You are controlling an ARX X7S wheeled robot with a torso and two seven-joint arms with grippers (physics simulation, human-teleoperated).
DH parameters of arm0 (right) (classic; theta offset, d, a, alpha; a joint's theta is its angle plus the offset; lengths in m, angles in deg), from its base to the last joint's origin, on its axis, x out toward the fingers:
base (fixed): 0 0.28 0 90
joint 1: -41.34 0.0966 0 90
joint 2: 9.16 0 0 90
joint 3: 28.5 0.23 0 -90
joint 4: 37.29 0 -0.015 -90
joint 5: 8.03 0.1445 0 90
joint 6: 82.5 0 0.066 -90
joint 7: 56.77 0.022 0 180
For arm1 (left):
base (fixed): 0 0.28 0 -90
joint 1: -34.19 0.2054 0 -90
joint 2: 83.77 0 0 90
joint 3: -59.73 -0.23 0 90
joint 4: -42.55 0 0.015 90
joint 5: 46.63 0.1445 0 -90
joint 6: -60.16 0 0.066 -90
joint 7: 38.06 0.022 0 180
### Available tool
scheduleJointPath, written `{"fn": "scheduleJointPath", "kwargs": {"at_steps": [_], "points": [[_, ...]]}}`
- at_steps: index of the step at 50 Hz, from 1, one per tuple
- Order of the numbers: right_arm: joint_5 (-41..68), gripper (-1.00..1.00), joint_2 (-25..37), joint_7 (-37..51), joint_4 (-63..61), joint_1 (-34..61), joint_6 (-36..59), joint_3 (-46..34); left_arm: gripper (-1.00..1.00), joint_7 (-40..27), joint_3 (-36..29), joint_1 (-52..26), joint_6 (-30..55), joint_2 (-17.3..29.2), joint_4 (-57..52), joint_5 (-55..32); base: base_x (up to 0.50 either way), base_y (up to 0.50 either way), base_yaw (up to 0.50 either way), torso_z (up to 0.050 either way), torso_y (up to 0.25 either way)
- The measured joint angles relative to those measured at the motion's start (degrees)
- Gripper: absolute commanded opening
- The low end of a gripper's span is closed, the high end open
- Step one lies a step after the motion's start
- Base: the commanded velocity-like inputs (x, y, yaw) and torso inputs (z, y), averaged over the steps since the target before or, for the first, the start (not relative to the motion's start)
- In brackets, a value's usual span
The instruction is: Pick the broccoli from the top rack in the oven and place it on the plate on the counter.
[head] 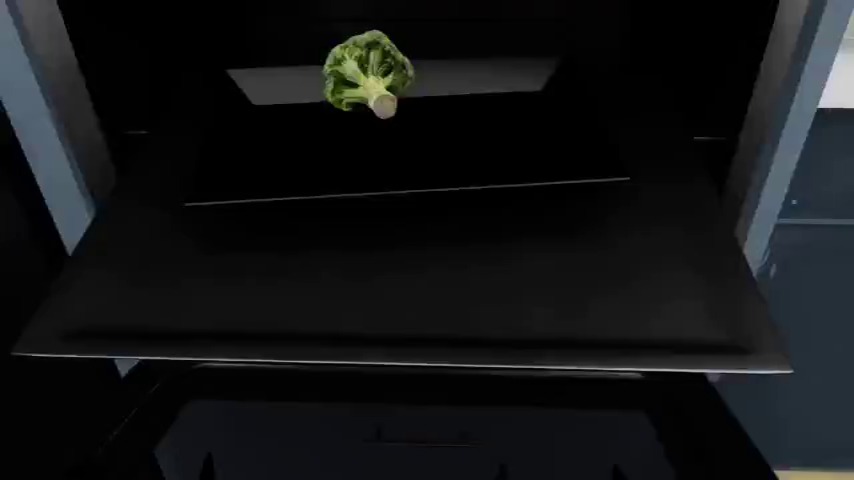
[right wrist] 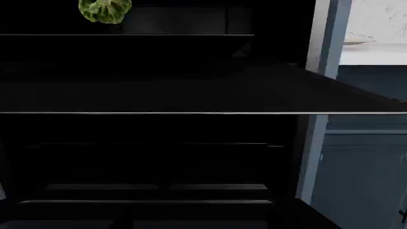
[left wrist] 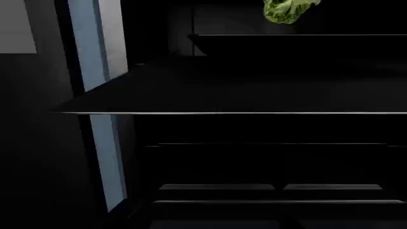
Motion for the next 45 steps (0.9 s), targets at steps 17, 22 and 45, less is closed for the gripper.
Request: {"fn": "scheduleJointPath", "kwargs": {"at_steps": [17, 22, 45], "points": [[2.7, 1.0, 2.3, 2.9, -0.5, -0.7, -0.5, -2.7, 1.0, -5.0, -4.5, 0.1, 0.0, 3.7, -0.6, -4.4, 0.0, 0.0, 0.0, 0.0, 0.0], [3.4, 1.0, 2.8, 3.5, -0.5, -0.7, -0.6, -3.3, 1.0, -5.7, -5.1, 0.1, 0.0, 4.2, -0.8, -5.0, 0.0, 0.0, 0.0, 0.0, 0.0], [3.9, 1.0, 3.4, 4.3, -3.2, -2.0, -0.5, -3.8, 1.0, -5.7, -3.3, 0.7, 2.6, 3.4, -3.1, -5.5, 0.0, 0.0, 0.0, 0.0, 0.0]]}}
